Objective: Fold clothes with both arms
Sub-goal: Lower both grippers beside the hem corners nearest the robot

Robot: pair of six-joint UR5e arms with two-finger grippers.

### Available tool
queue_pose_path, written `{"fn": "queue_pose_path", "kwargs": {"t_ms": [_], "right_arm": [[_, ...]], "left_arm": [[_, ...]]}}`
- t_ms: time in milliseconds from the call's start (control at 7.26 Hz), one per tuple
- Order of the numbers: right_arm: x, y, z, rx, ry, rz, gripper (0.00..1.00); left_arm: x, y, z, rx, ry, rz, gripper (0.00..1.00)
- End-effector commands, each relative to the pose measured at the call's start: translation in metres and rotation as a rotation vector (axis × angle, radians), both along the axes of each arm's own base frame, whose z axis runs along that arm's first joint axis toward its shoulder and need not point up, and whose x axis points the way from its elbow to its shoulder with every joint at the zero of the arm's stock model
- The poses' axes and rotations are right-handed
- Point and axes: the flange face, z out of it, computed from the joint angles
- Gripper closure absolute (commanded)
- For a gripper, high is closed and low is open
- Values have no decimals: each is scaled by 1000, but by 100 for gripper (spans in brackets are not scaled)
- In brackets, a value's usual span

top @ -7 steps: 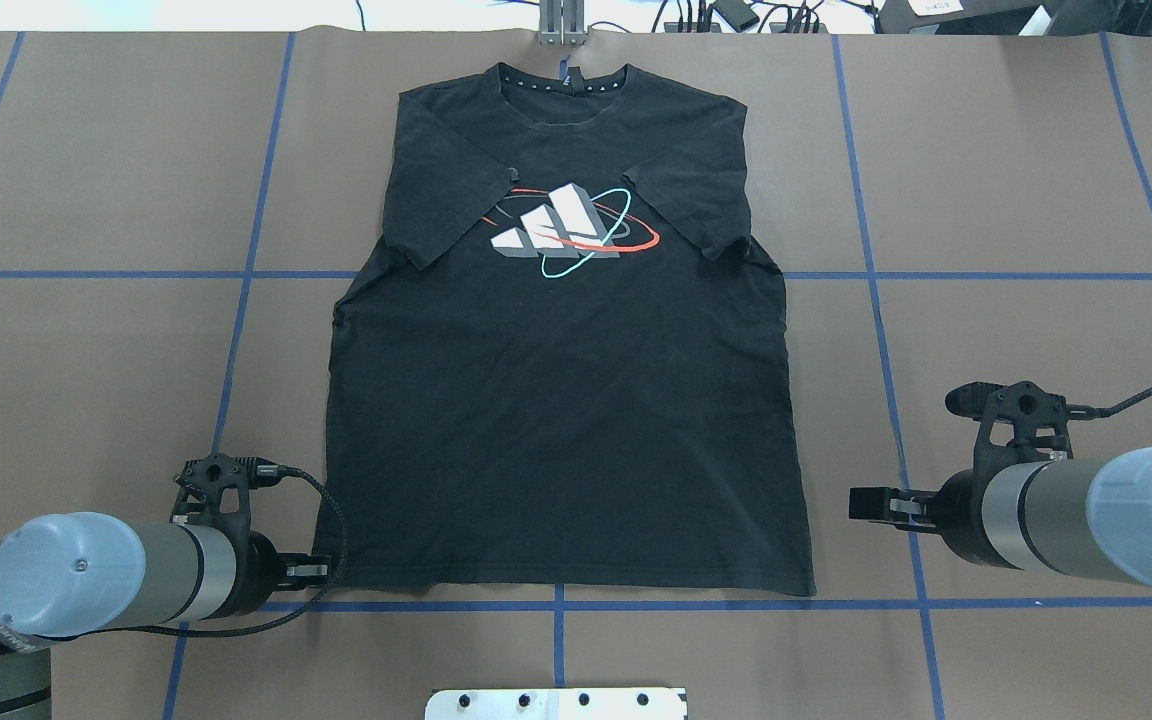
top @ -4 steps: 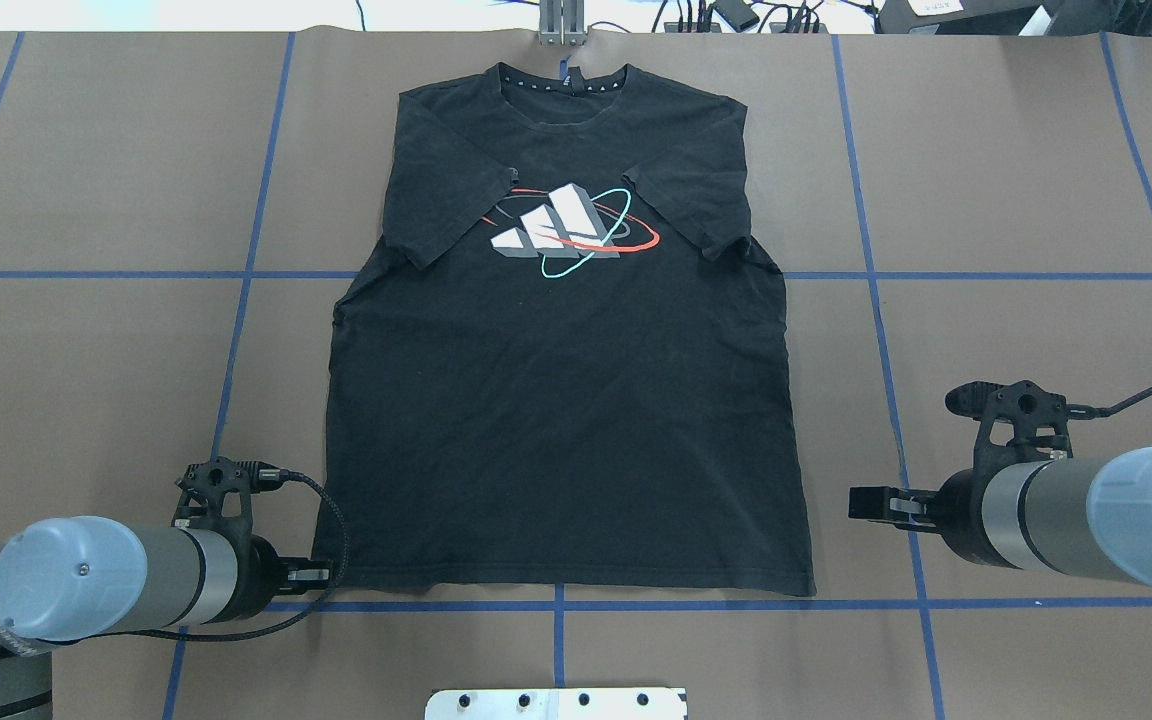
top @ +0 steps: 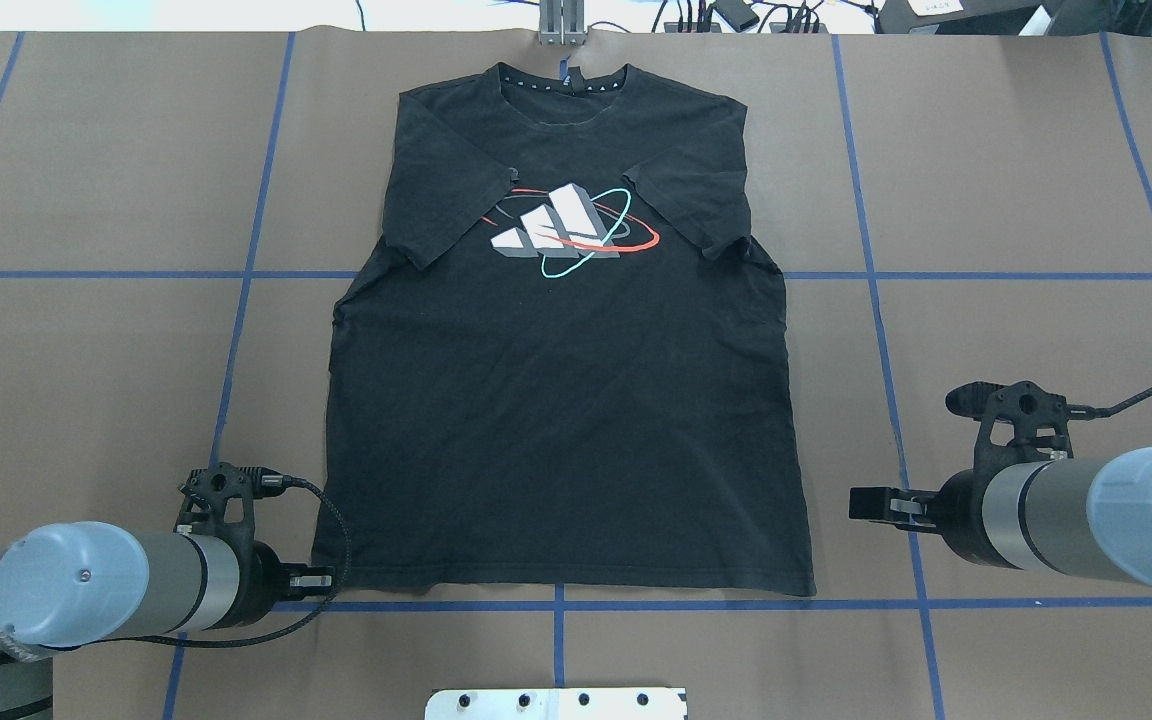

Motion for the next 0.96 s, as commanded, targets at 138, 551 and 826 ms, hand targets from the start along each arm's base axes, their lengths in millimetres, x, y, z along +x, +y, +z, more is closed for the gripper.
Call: {"fn": "queue_pose_path", "kwargs": {"t_ms": [138, 551, 826], "right_arm": [[0, 0, 1, -1, 2, -1, 0], [-5, 0, 7, -17, 10, 17, 0], [-21, 2, 15, -35, -12, 23, 0]], "left_arm": [[-2, -1, -4, 3, 9, -1, 100], [-5, 0, -12, 5, 24, -1, 100], [-13, 2, -23, 9, 46, -3, 100]]}}
